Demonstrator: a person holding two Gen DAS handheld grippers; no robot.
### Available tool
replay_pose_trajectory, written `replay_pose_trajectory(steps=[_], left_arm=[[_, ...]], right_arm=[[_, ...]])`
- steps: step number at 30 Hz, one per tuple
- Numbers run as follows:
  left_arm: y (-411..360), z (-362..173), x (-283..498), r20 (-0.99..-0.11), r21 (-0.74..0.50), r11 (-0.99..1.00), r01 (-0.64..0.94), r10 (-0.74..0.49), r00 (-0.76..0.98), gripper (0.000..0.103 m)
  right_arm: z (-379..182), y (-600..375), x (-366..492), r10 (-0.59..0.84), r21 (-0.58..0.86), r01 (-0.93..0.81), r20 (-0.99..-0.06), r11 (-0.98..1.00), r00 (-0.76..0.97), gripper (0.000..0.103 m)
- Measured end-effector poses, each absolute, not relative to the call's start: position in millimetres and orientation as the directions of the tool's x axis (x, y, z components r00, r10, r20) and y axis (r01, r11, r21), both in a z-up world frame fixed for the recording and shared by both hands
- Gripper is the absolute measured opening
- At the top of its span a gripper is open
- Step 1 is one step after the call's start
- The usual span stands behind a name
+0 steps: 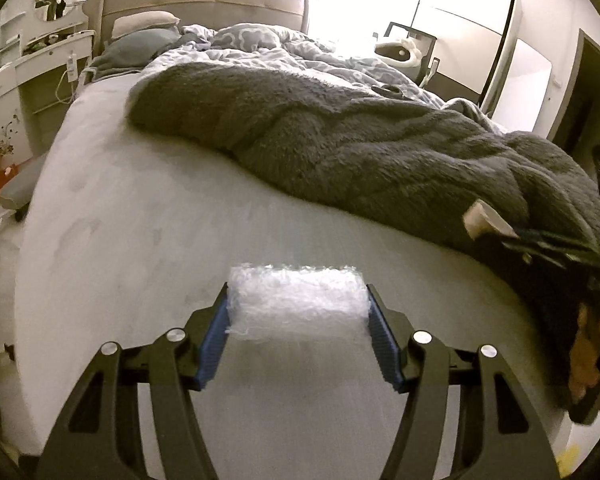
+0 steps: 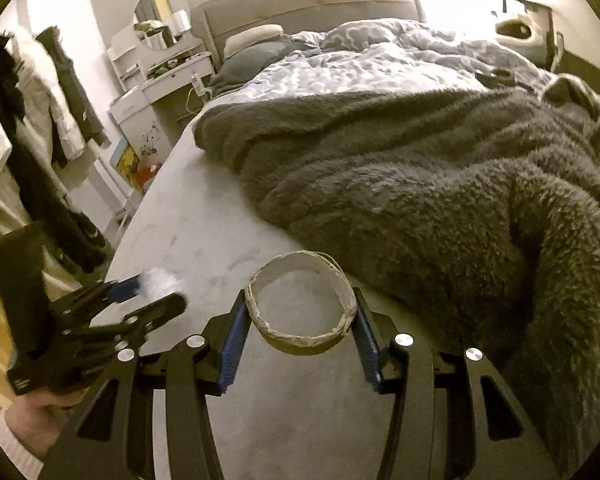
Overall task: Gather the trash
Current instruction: 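Carry the tape roll and bubble wrap from the bed over the black bin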
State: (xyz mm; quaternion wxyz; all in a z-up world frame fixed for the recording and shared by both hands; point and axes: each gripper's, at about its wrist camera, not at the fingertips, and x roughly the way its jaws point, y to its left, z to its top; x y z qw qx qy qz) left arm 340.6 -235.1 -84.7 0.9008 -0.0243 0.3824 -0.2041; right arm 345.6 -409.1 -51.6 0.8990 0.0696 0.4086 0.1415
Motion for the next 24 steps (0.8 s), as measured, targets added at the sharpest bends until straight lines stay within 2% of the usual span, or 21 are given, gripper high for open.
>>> replay_pose_trajectory(steps=[7,11,24], left_arm=[[-210,-69,285,-0.669,-0.197,0.922,0.334,-0.376,0.641,0.065],[-193,-61,254,-0.662,-0.149,0.935,0.323,-0.337,0.67,0.065],[-114,-53,185,-0.67,-0.119,0.966,0.231,-0.25,0.7,0.066]], right_arm=[[-60,-396,327,0.271,0.193,-0.192,-0.749,0.962,0.605,0.05],[-48,-388,308,0.283,0.208,-0.192,-0.718,0.959,0.636,0.05],[-20,-305,250,0.335,0.233,-0.241,-0.685,0.942,0.647,0.05]])
